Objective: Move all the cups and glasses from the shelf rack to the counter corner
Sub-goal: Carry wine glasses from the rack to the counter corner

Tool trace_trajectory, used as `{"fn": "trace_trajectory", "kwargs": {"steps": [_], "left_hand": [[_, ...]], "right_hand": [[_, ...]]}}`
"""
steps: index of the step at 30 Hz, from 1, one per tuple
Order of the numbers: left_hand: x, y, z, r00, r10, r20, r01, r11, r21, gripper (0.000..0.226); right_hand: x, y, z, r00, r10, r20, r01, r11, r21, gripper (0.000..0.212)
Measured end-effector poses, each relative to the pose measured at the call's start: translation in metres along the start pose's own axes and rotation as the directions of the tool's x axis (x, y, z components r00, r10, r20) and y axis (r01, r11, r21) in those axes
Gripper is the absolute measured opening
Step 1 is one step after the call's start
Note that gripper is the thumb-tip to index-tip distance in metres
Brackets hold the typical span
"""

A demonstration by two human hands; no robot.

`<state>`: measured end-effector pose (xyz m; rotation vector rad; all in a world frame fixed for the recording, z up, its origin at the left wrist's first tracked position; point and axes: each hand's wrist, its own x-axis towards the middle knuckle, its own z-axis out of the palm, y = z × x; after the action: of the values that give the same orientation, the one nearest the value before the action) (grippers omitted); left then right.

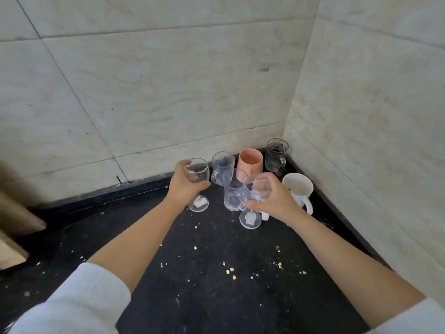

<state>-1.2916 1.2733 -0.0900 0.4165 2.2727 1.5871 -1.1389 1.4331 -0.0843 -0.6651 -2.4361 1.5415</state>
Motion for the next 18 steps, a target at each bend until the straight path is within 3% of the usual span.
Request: {"fn": "trace_trajectory", "kwargs": {"steps": [3, 8, 13, 18], "left_hand": [[0.025, -0.019, -0.004, 0.998, 0.006, -0.057, 0.004, 0.985, 0.171, 0.074], [0.062, -0.043, 0.000, 0.998, 0.001, -0.055, 0.019, 0.937, 0.350, 0.070], [0.091, -0.062, 0.006, 0.994, -0.066, -0.086, 0.092, 0.935, 0.341, 0.067], [0.113, -0.076, 0.013, 0.996, -0.084, -0.033, 0.090, 0.933, 0.348, 0.061]], "right_hand": [[0.021, 0.004, 0.028, 0.999, -0.024, 0.027, 0.027, 0.988, -0.152, 0.066], [0.051, 0.010, 0.065, 0.987, -0.096, 0.128, 0.139, 0.914, -0.381, 0.057], [0.085, 0.023, 0.088, 0.981, -0.169, 0.096, 0.190, 0.727, -0.660, 0.069], [0.117, 0.031, 0.099, 0.979, -0.157, 0.134, 0.204, 0.657, -0.725, 0.073]]}}
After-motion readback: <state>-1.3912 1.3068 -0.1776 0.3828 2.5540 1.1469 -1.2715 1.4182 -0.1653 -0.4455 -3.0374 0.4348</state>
